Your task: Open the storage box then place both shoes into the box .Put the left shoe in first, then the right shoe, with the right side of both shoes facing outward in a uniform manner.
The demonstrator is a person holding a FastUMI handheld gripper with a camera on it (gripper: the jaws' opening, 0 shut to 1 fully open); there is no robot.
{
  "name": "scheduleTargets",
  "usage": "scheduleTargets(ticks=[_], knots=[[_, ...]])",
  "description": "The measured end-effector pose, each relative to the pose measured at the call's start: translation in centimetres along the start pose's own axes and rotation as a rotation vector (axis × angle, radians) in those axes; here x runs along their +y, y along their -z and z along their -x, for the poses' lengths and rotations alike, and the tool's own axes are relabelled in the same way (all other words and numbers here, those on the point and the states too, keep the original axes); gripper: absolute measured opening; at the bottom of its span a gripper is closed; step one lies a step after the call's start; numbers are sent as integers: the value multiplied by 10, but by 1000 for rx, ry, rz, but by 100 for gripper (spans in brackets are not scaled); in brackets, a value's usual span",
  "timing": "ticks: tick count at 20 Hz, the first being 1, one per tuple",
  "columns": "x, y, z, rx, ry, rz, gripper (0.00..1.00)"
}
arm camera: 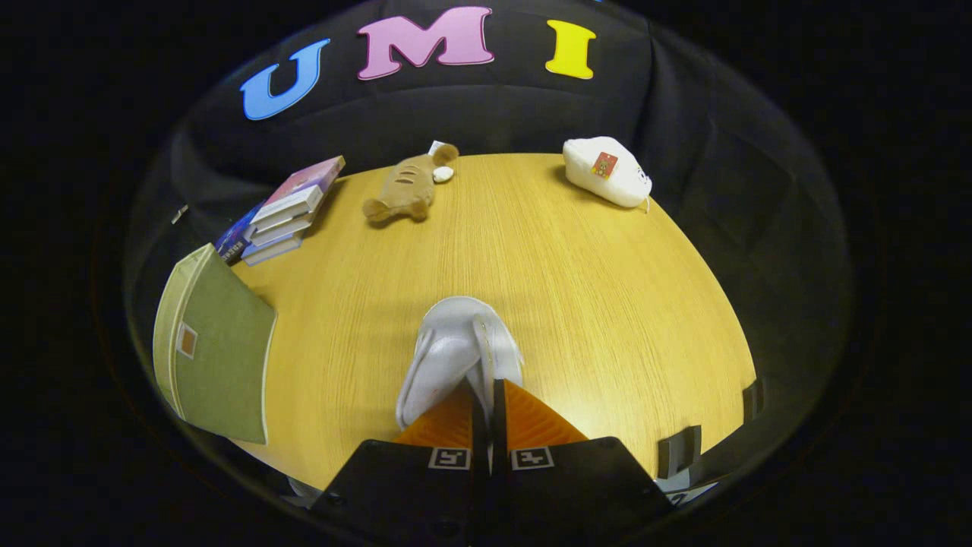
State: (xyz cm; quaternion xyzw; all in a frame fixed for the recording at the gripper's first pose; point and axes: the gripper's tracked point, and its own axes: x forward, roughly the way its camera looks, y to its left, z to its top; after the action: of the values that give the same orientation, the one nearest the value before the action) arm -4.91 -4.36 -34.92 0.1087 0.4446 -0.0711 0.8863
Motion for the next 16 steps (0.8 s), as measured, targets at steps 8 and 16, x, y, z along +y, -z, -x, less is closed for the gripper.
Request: scheduleTargets(ticks=[8, 16], knots=[[92, -87, 88, -169, -171, 59, 5], [257, -120, 140, -101, -411, 7, 5]])
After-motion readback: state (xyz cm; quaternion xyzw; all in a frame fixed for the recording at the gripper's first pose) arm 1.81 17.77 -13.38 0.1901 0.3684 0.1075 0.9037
